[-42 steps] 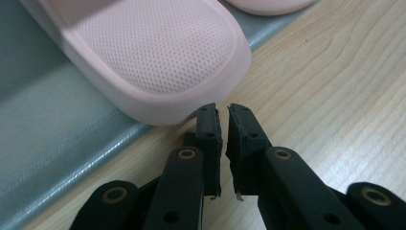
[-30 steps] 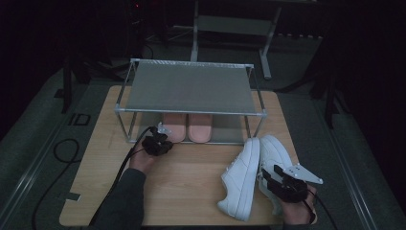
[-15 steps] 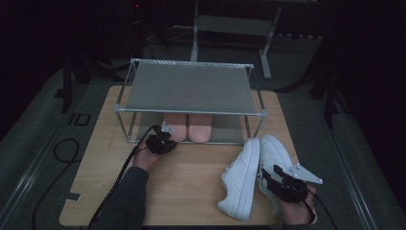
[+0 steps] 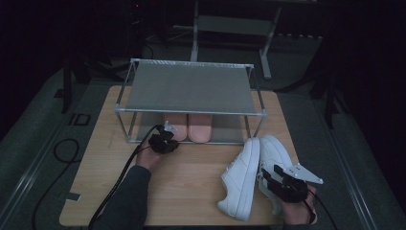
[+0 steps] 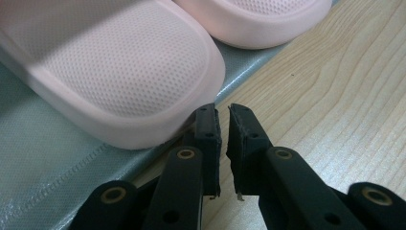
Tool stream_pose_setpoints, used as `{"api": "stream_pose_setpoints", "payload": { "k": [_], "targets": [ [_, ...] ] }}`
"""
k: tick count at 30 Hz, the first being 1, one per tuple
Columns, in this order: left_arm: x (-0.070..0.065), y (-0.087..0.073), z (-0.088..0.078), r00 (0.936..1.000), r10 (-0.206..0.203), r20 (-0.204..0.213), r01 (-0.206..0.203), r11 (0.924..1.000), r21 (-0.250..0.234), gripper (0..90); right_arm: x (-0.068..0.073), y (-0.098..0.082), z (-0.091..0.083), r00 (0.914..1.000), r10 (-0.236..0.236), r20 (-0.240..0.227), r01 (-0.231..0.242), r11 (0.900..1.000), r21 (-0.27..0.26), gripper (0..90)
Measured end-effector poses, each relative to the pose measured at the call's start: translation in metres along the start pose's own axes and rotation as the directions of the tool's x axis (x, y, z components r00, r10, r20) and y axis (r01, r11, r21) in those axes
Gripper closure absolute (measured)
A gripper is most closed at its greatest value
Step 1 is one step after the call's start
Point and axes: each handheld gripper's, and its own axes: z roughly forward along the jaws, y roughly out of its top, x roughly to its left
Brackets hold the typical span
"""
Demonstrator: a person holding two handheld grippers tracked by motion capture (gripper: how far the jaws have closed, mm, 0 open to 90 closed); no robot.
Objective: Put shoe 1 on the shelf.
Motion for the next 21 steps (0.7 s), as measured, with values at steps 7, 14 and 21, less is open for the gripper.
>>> {"api": "stream_pose_setpoints", "payload": {
  "k": [7, 14, 21],
  "targets": [
    [-0.011, 0.002, -0.01, 0.9991, 0.028, 0.034, -0.027, 0.9995, -0.018, 79.4, -0.001, 0.0, 0.0, 1.0, 0.001, 0.003, -0.001, 1.0, 0.001, 50.8],
    [-0.024, 0.002, -0.019, 0.9955, 0.021, 0.092, -0.015, 0.9978, -0.065, 76.7, 0.0, 0.0, 0.0, 1.0, 0.001, 0.0, -0.001, 1.0, 0.001, 50.8],
    [-0.038, 0.001, -0.022, 0.9905, 0.037, 0.132, -0.026, 0.9958, -0.087, 73.6, 0.001, 0.0, -0.001, 1.0, -0.002, 0.001, 0.002, 1.0, -0.002, 50.8]
  ]
}}
